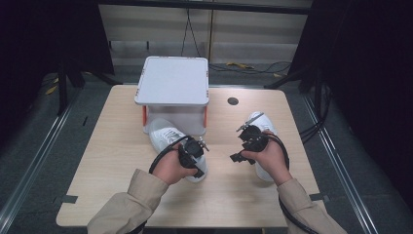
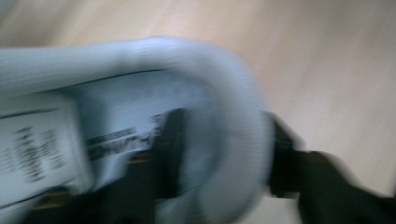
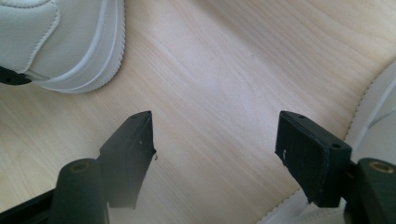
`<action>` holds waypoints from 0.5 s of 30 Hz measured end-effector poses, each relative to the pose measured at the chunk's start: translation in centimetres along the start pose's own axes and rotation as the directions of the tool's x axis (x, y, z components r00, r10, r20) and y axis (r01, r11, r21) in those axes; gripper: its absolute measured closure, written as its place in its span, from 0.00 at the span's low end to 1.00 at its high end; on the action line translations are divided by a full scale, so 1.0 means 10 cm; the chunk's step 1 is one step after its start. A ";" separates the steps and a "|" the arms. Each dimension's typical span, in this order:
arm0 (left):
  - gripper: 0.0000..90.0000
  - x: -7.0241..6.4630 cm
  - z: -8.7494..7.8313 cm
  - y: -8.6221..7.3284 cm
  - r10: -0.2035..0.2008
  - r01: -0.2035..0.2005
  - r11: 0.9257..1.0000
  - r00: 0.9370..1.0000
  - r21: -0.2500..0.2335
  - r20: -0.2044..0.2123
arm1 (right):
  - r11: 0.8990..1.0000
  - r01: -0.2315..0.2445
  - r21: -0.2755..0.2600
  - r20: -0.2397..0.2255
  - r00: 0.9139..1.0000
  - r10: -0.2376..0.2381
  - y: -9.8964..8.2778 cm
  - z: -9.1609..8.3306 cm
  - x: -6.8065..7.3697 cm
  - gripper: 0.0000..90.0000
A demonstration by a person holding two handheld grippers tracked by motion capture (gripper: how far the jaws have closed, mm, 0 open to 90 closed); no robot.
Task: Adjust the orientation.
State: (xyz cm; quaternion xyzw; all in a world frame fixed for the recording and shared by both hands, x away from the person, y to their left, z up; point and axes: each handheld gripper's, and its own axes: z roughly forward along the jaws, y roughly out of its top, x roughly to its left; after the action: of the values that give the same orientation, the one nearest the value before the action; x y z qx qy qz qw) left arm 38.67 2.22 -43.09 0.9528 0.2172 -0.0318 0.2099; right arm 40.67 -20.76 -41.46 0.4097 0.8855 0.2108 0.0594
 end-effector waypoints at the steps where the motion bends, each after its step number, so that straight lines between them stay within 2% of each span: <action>1: 0.78 -0.02 -0.01 0.01 0.017 -0.017 1.000 1.000 0.013 -0.009 | 1.000 -0.005 0.000 0.000 1.000 0.005 0.00 0.01 -0.01 0.31; 3: 0.82 -0.05 -0.02 0.02 0.075 -0.075 0.997 0.997 0.010 -0.027 | 1.000 -0.008 -0.001 0.000 1.000 0.008 -0.01 0.01 -0.02 0.31; 4: 0.83 -0.06 -0.03 0.03 0.106 -0.106 0.994 0.994 -0.006 -0.039 | 1.000 -0.008 0.000 0.000 1.000 0.008 -0.02 0.02 -0.02 0.31; 6: 0.83 -0.07 -0.10 0.06 0.133 -0.134 0.991 0.990 -0.021 -0.048 | 1.000 -0.008 -0.004 0.000 1.000 0.008 -0.02 0.01 -0.02 0.31; 7: 0.83 -0.05 -0.19 0.10 0.147 -0.148 0.988 0.989 -0.044 -0.030 | 1.000 -0.013 -0.003 0.000 1.000 0.013 -0.03 0.00 -0.02 0.31; 8: 0.83 -0.05 -0.19 0.10 0.147 -0.148 0.988 0.989 -0.044 -0.030 | 1.000 -0.013 -0.003 0.000 1.000 0.013 -0.03 0.00 -0.02 0.31; 9: 0.83 -0.04 -0.28 0.14 0.169 -0.171 0.983 0.985 -0.063 -0.027 | 1.000 -0.008 -0.002 0.004 1.000 0.008 -0.03 -0.01 -0.03 0.31; 10: 0.83 -0.04 -0.28 0.14 0.169 -0.171 0.983 0.985 -0.063 -0.027 | 1.000 -0.008 -0.002 0.004 1.000 0.008 -0.03 -0.01 -0.03 0.31; 11: 0.83 -0.04 -0.35 0.19 0.171 -0.173 0.982 0.985 -0.078 -0.029 | 1.000 -0.004 -0.003 0.006 1.000 0.004 -0.03 -0.01 -0.03 0.31; 12: 0.83 -0.02 -0.40 0.22 0.186 -0.188 0.978 0.982 -0.094 -0.032 | 1.000 -0.009 -0.007 0.007 1.000 0.009 -0.04 -0.02 -0.03 0.31; 13: 0.83 0.00 -0.44 0.25 0.195 -0.197 0.975 0.980 -0.099 -0.023 | 1.000 -0.010 -0.008 0.002 1.000 0.010 -0.04 -0.02 -0.03 0.31; 14: 0.83 0.01 -0.46 0.28 0.199 -0.202 0.975 0.979 -0.098 -0.034 | 1.000 -0.007 -0.008 0.003 1.000 0.007 -0.04 -0.03 -0.04 0.31; 15: 0.82 0.03 -0.47 0.31 0.215 -0.218 0.972 0.976 -0.087 -0.045 | 1.000 -0.009 -0.010 0.003 1.000 0.009 -0.04 -0.02 -0.04 0.31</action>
State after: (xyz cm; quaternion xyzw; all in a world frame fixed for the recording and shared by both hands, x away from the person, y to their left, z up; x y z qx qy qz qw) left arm 40.15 1.76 -37.63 0.9606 0.1168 0.0183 0.2516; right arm 40.58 -21.39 -41.46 0.4135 0.8826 0.2149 0.0618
